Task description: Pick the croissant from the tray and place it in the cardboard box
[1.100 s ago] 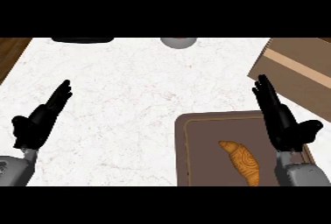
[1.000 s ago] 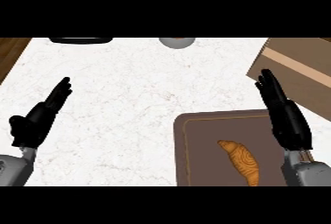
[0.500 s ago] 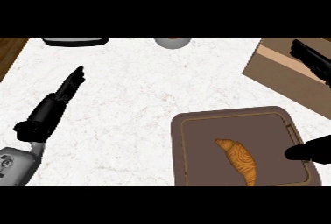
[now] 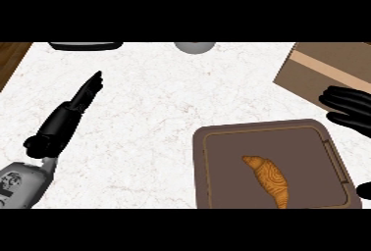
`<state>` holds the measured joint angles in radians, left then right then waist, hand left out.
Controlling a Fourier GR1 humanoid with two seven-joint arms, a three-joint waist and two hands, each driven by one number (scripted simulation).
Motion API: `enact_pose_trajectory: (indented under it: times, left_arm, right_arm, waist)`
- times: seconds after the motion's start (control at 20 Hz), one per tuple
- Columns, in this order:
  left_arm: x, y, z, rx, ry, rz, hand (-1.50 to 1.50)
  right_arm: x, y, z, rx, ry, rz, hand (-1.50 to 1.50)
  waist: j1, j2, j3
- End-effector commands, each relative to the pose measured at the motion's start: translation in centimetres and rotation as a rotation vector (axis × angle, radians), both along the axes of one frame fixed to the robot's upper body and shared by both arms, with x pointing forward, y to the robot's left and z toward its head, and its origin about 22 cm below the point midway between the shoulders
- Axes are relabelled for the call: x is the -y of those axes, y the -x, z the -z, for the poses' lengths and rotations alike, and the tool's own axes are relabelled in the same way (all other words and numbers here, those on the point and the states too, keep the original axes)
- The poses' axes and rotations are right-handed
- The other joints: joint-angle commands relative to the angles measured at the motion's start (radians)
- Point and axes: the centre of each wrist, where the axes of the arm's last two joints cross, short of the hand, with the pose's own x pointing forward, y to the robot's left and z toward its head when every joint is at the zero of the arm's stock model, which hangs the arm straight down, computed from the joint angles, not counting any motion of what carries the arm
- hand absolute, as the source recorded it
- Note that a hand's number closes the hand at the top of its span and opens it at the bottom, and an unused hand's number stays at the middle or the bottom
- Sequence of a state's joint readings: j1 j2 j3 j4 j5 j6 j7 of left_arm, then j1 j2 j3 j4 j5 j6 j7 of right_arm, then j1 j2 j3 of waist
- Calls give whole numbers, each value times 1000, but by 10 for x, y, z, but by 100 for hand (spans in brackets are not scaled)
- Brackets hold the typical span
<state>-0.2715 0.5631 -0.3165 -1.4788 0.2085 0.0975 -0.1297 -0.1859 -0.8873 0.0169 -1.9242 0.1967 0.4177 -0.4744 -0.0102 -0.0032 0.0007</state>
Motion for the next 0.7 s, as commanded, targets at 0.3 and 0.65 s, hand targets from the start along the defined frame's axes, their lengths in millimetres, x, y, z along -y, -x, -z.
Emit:
enact_pose_trajectory:
  times: [0.3, 0.65]
  left_arm:
    - [-5, 1, 0, 11, -10, 6, 0]
    - [-8, -4, -20, 3, -5, 15, 0]
  right_arm:
    - [-55, 52, -13, 56, 534, -18, -150]
    - [-92, 95, -1, 87, 708, 63, -150]
  waist:
    - [0, -1, -2]
    - [7, 0, -2]
